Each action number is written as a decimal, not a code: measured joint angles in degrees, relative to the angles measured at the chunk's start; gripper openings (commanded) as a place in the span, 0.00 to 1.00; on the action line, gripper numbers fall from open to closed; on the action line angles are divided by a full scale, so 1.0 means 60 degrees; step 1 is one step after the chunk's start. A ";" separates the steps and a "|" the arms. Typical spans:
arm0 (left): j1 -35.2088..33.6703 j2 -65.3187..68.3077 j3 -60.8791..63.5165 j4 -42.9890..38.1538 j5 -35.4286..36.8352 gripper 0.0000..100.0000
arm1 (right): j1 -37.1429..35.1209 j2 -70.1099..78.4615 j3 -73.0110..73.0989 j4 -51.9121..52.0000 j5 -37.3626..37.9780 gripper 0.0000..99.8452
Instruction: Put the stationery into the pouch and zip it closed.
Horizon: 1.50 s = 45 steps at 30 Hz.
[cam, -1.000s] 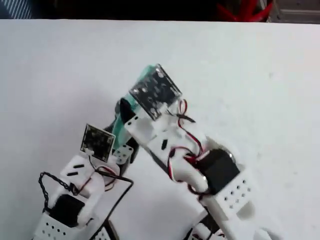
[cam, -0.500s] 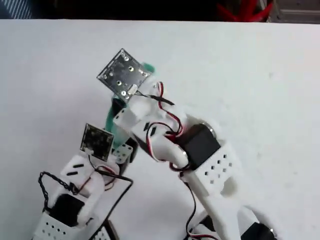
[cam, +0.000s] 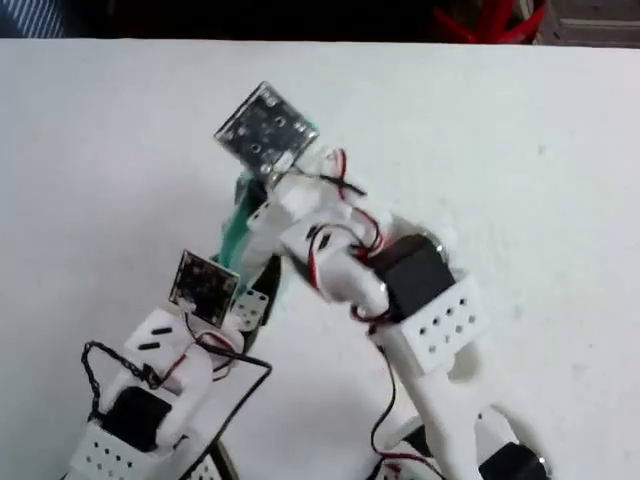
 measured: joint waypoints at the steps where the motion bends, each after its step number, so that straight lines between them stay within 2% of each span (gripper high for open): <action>1: 0.0000 0.0000 0.0000 -0.0059 0.0000 0.02 | 0.0176 0.0000 0.0000 -0.0073 0.0044 0.02; 11: 0.0000 0.0000 0.0000 -0.0059 -0.0088 0.02 | 0.1363 0.0117 0.0015 -0.0484 0.0557 0.02; 20: 0.0000 -0.0029 -0.0015 -0.0088 -0.0103 0.02 | 0.2315 0.0777 0.0044 -0.1641 0.0674 0.02; 28: -0.0015 -0.0147 -0.0029 -0.0117 -0.0381 0.02 | 0.2637 0.1363 0.0029 -0.2242 0.0674 0.03; 30: -0.0029 -0.0147 -0.0029 -0.0117 -0.0440 0.02 | 0.2637 0.1363 0.0029 -0.2242 0.0674 0.07; 32: -0.0029 -0.0147 -0.0029 -0.0117 -0.0440 0.02 | 0.2637 0.1275 0.0029 -0.2242 0.0557 0.19; 34: -0.0015 -0.0147 -0.0029 -0.0161 -0.0454 0.02 | 0.2637 0.1070 0.0029 -0.2125 -0.0015 0.32; 35: -0.0015 -0.0147 -0.0029 -0.0264 -0.0454 0.02 | 0.2637 0.0879 0.0044 -0.1993 -0.0322 0.35; 40: -0.0015 -0.0088 0.0161 -0.0396 -0.0454 0.02 | 0.2916 -0.0352 -0.1304 -0.0747 -0.1128 0.29; 45: -0.0015 -0.0059 0.0161 -0.0396 -0.0454 0.02 | 0.1934 -0.0835 -0.3092 0.1275 -0.1626 0.28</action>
